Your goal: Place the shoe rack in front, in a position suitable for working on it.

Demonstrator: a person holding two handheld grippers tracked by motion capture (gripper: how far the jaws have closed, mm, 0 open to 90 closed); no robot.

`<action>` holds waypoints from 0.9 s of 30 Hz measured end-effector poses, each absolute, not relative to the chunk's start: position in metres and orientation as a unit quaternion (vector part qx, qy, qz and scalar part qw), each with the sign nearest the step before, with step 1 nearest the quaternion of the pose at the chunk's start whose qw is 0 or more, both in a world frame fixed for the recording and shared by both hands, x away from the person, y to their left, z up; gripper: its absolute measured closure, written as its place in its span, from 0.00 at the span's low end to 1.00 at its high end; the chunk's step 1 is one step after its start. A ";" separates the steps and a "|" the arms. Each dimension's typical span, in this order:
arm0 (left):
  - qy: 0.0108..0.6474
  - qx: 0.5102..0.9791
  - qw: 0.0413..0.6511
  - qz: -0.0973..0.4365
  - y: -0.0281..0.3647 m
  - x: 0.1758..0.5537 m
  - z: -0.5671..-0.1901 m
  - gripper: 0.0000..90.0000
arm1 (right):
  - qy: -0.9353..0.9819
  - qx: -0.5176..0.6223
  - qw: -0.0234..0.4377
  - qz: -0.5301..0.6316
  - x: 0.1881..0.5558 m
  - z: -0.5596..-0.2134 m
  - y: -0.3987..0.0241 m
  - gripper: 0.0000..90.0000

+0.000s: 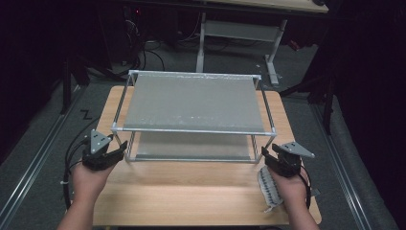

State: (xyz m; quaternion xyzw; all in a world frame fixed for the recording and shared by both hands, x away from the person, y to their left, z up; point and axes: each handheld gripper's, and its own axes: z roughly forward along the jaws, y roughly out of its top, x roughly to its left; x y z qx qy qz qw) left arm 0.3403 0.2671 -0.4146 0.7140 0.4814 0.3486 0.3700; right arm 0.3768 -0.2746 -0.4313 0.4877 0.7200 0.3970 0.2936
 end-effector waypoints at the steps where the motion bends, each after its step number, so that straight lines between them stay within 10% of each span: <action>1: 0.479 0.714 0.371 0.351 0.266 0.341 -0.415 0.61 | 0.720 0.487 0.292 0.399 0.377 -0.432 -0.275 0.68; 6: 0.482 0.700 0.383 0.362 0.264 0.334 -0.419 0.86 | 0.721 0.481 0.290 0.406 0.378 -0.435 -0.274 0.79; 14: 0.455 0.700 0.420 0.357 0.256 0.281 -0.426 0.88 | 0.721 0.481 0.307 0.392 0.390 -0.434 -0.275 0.89; 19: 0.436 0.701 0.434 0.359 0.243 0.254 -0.430 0.87 | 0.713 0.498 0.327 0.370 0.395 -0.434 -0.282 0.64; 27: 0.380 0.736 0.447 0.338 0.202 0.248 -0.429 0.87 | 0.703 0.495 0.348 0.374 0.372 -0.429 -0.296 0.58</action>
